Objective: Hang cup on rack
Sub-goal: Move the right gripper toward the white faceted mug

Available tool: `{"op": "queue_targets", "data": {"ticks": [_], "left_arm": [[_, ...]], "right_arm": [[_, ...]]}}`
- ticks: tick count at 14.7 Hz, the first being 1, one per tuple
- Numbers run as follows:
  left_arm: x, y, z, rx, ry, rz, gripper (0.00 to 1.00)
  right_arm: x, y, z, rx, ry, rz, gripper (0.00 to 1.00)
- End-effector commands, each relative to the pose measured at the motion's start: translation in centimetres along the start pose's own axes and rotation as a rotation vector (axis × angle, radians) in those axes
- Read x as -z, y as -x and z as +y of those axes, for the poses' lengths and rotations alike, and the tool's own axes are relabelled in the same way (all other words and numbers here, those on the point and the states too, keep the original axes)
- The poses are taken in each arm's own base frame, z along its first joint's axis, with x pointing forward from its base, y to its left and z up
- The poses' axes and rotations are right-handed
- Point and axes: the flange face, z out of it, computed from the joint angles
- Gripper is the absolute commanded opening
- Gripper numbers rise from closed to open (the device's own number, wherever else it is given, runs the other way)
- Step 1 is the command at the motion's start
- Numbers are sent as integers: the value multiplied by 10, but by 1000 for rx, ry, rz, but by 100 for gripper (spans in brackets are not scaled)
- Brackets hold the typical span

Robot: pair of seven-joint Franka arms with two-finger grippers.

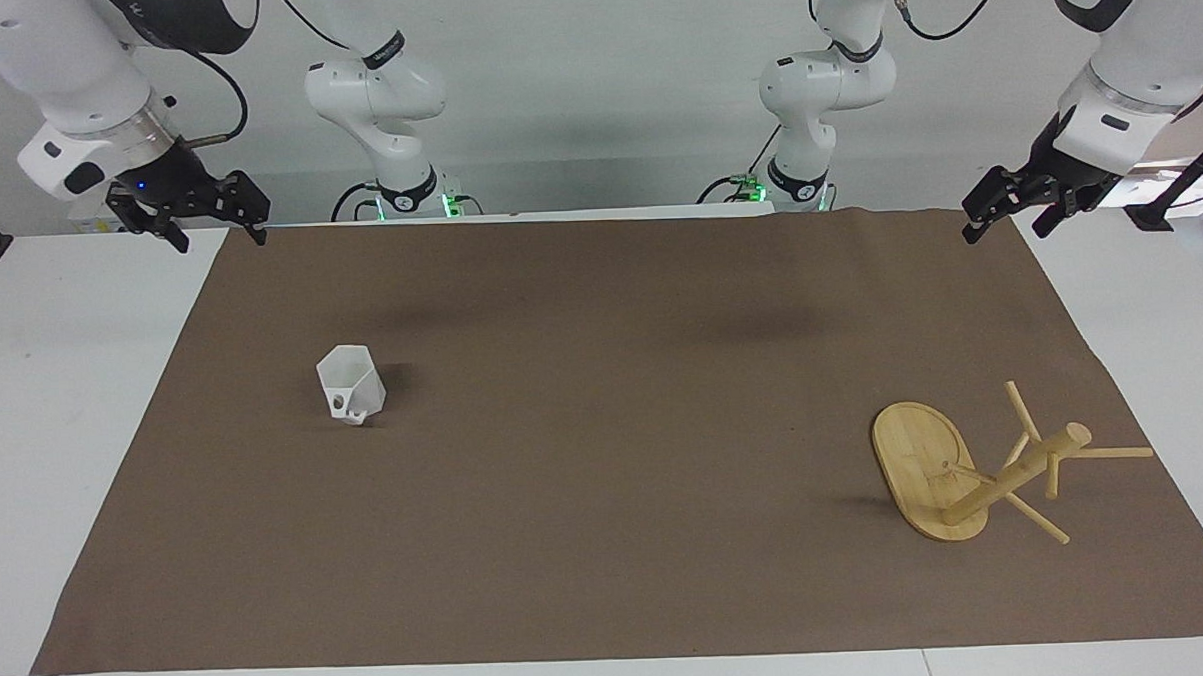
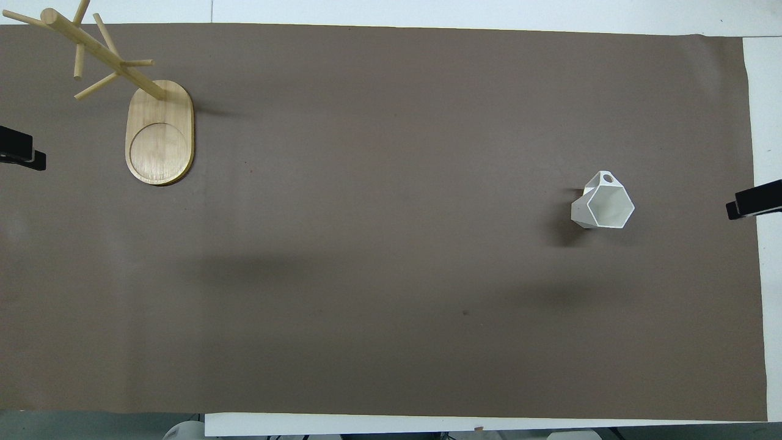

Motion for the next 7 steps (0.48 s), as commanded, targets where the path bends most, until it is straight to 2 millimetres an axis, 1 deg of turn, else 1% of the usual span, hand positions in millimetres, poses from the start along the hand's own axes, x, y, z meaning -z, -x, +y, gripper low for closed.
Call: {"op": "queue_targets", "data": {"ticks": [1, 3, 5, 6, 7], "left_arm": [[4, -1, 5, 11, 9, 32, 100], [4, 0, 6, 6, 7, 26, 100], [1, 3, 14, -9, 5, 8, 100], [-2, 3, 17, -12, 5, 0, 100], [-8, 4, 24, -26, 3, -11, 100]], "right_arm": [[0, 8, -4, -19, -7, -1, 100], [-1, 8, -4, -19, -9, -3, 100], [-3, 11, -3, -23, -12, -4, 100], [2, 10, -2, -16, -7, 10, 100], [2, 10, -3, -10, -9, 7, 100]]}}
